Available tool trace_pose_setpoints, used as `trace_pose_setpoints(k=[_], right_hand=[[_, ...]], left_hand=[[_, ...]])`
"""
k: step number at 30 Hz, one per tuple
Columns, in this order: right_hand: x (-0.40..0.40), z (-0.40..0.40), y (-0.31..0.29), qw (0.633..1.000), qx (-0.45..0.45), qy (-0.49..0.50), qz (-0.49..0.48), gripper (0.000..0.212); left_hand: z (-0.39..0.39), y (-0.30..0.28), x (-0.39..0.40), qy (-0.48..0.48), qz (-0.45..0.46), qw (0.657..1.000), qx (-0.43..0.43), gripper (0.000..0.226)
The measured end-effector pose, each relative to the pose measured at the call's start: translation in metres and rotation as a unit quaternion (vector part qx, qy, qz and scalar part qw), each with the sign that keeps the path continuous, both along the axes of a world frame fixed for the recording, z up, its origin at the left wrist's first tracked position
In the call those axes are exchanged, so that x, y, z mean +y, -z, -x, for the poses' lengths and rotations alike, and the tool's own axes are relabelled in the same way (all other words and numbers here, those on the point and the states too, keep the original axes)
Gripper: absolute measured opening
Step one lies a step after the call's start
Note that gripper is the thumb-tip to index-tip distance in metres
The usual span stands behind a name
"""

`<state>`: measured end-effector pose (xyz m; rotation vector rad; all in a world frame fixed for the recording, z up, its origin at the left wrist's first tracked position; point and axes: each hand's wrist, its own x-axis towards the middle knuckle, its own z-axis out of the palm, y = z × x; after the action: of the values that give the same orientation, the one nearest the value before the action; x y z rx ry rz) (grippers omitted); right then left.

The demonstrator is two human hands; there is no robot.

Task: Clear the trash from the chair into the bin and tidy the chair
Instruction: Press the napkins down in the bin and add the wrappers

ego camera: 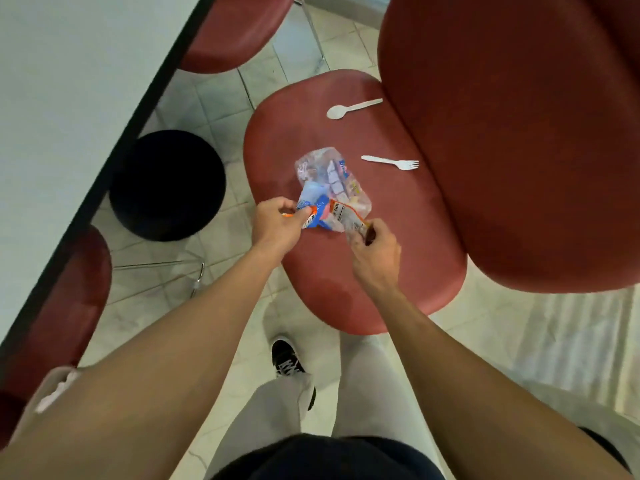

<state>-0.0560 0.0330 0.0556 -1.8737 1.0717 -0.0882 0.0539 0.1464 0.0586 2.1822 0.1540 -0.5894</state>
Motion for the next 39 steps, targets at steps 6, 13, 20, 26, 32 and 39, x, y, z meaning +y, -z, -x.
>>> trace_pose_setpoints(k=[6, 13, 20, 26, 32, 39], right_hand=[[0.055, 0.029, -0.028, 0.998, -0.005, -0.008, -0.061, 0.007], [0.118, 0.072, -0.048, 0.973, 0.008, 0.027, -0.229, 0.015], [0.162, 0.099, -0.071, 0.972, 0.023, -0.070, -0.223, 0.022], [0.196, 0.124, -0.081, 0.963, 0.020, -0.144, -0.228, 0.017], [0.244, 0.146, -0.085, 0.953, 0.035, -0.193, -0.231, 0.010], [0.327, 0.137, -0.066, 0.950, 0.072, -0.245, -0.180, 0.012]], left_hand=[[0.050, -0.027, 0.075, -0.035, 0.014, 0.999, 0.014, 0.030], [0.110, -0.036, 0.157, -0.074, 0.026, 0.997, 0.023, 0.020], [0.163, -0.055, 0.216, -0.112, 0.032, 0.993, 0.003, 0.023], [0.216, -0.058, 0.265, -0.185, 0.049, 0.981, -0.013, 0.030], [0.256, -0.056, 0.327, -0.244, 0.034, 0.969, 0.017, 0.028], [0.252, -0.042, 0.424, -0.271, 0.019, 0.961, 0.056, 0.033]])
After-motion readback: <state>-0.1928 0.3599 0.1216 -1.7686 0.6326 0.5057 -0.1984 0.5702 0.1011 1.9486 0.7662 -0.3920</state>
